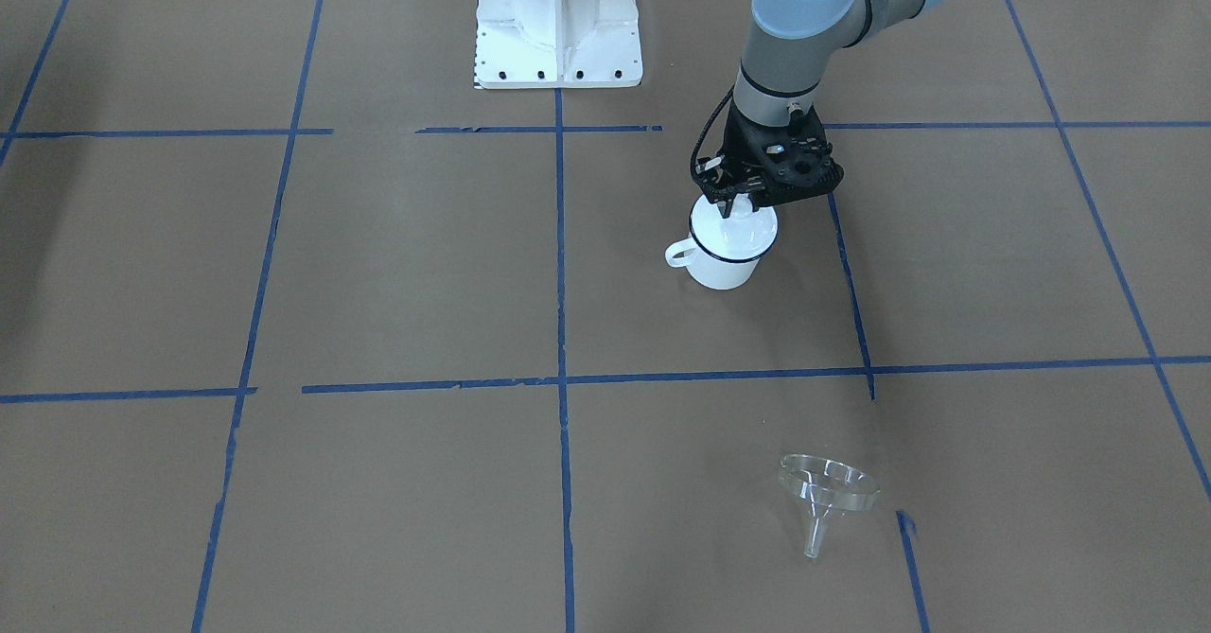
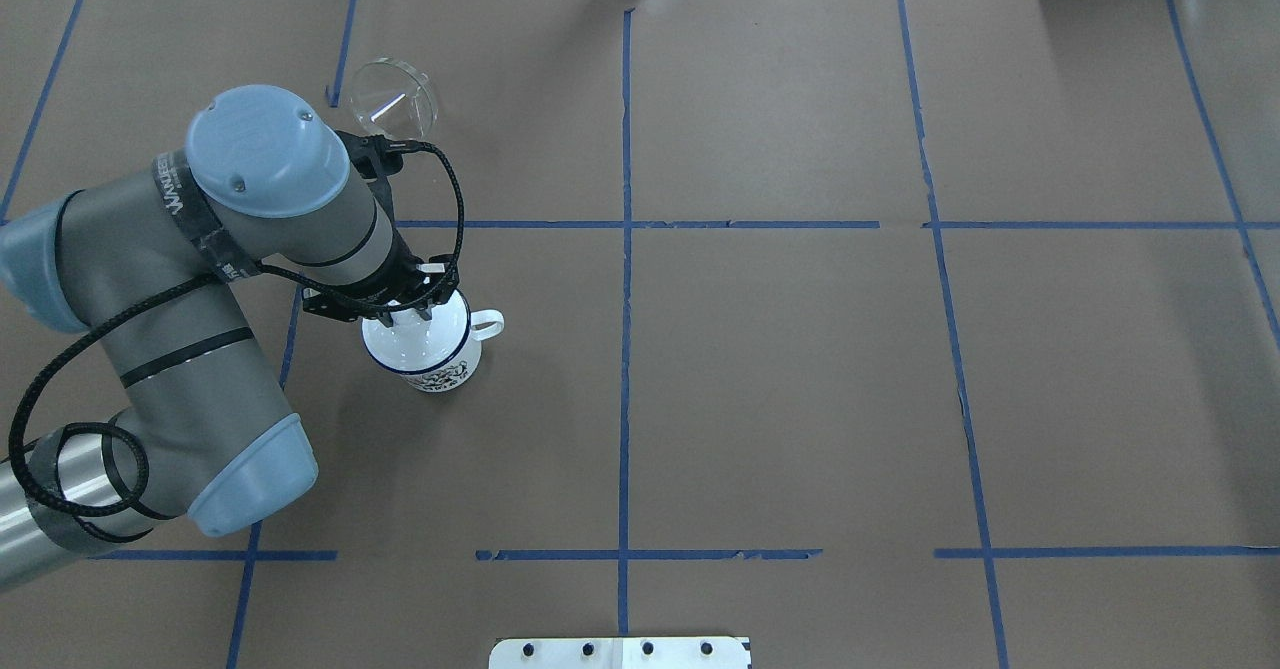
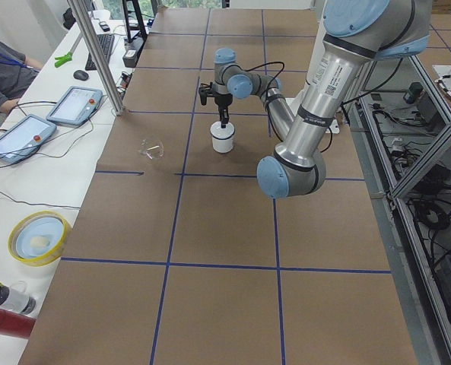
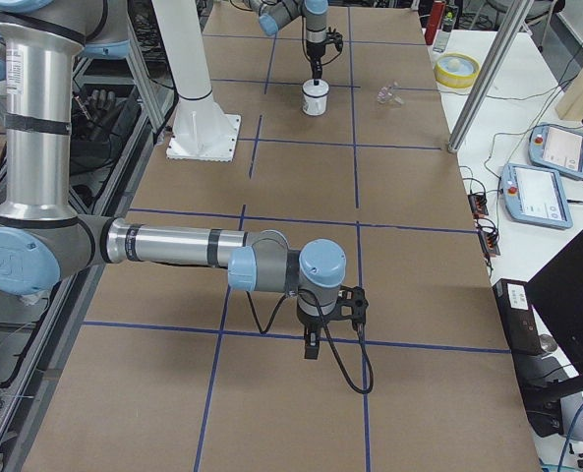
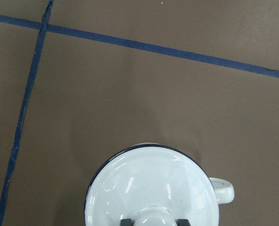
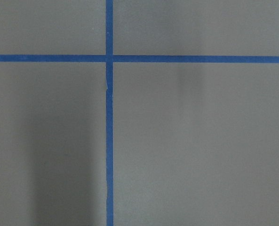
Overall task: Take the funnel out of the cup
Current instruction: 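Lower the white funnel spout-first into the mug with the left gripper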
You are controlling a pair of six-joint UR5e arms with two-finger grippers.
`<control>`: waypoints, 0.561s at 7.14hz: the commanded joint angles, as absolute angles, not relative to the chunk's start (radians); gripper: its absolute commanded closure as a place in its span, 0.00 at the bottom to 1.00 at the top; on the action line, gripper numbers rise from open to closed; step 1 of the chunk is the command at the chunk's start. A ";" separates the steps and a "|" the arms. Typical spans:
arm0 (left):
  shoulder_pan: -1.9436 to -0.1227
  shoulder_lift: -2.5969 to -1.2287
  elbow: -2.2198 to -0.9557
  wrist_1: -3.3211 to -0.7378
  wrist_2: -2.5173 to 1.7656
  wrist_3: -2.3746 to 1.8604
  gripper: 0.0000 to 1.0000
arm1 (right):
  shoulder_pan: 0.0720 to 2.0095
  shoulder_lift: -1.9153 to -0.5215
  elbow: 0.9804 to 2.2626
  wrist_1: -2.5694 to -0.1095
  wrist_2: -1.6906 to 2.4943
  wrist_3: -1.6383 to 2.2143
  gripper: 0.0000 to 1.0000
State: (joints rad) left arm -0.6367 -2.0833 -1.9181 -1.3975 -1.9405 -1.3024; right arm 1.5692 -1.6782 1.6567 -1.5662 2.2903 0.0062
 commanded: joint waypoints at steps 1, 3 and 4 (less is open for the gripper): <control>-0.637 -2.083 -1.917 -1.399 -1.940 -1.302 0.31 | 1.569 -1.678 1.657 -1.566 2.290 0.006 0.00; -0.638 -2.083 -1.930 -1.397 -1.940 -1.301 0.00 | 1.569 -1.678 1.655 -1.566 2.290 0.006 0.00; -0.647 -2.080 -1.971 -1.396 -1.939 -1.293 0.00 | 1.569 -1.678 1.655 -1.566 2.290 0.006 0.00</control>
State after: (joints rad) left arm -0.6402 -2.0822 -1.9371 -1.3976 -1.9401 -1.2993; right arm 1.5693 -1.6782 1.6558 -1.5662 2.2902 0.0061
